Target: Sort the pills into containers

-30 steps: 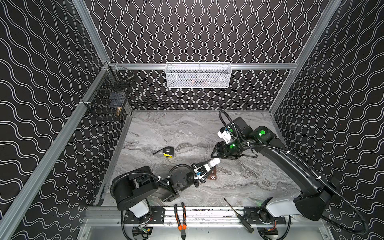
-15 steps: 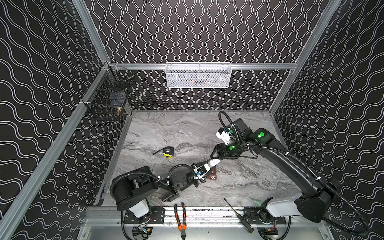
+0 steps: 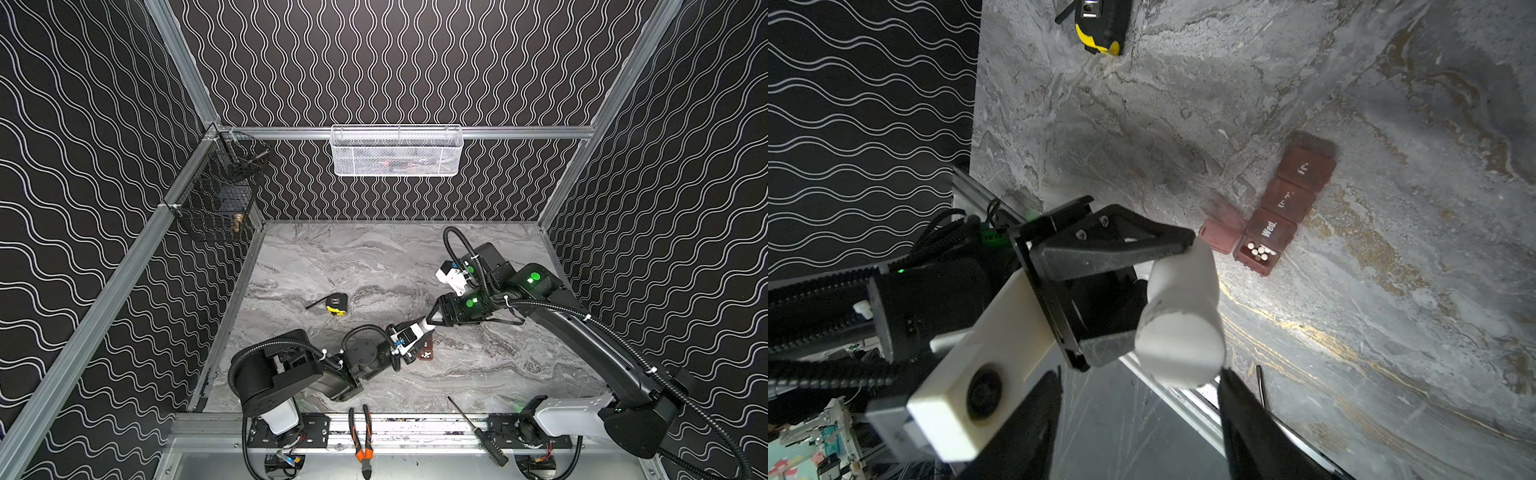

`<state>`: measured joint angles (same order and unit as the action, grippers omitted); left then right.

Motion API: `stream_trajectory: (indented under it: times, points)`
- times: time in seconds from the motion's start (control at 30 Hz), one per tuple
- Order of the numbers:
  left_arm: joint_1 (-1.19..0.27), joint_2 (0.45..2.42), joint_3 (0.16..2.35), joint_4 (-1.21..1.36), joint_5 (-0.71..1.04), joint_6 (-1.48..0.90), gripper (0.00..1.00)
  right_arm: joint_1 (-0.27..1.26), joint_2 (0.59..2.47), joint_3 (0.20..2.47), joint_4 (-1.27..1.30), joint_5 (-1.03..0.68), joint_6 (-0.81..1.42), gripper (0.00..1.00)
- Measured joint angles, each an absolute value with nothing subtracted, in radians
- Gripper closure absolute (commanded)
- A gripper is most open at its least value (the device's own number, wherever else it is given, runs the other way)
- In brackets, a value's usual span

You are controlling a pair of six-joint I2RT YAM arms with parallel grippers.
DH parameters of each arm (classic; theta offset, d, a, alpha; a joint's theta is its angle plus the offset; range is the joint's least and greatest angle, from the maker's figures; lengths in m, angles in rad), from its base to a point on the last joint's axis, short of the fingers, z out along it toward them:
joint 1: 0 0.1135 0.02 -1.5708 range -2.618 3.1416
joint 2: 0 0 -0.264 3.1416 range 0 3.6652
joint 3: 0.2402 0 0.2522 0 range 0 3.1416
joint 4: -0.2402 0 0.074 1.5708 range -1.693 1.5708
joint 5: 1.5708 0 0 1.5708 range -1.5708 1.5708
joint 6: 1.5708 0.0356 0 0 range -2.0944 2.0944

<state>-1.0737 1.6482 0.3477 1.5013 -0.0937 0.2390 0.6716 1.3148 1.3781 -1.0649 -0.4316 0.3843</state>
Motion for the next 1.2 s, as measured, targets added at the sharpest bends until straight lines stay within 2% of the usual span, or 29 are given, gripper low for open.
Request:
stream_trajectory:
  times: [0.13, 0.3, 0.5, 1.2]
  points:
    - [-1.073, 1.649, 0.349, 1.501, -0.094, 0.239, 1.0, 0.672, 1.307, 1.369, -1.08, -0.44, 0.381, 0.39]
    - [-1.073, 1.643, 0.346, 1.501, -0.093, 0.237, 1.0, 0.664, 1.308, 1.404, -1.096, -0.4, 0.381, 0.33]
    - [-1.073, 1.623, 0.333, 1.502, -0.089, 0.234, 1.0, 0.652, 1.377, 1.472, -1.093, -0.36, 0.373, 0.32]
    - [-1.073, 1.632, 0.335, 1.502, -0.089, 0.23, 1.0, 0.653, 1.423, 1.459, -1.079, -0.419, 0.347, 0.35]
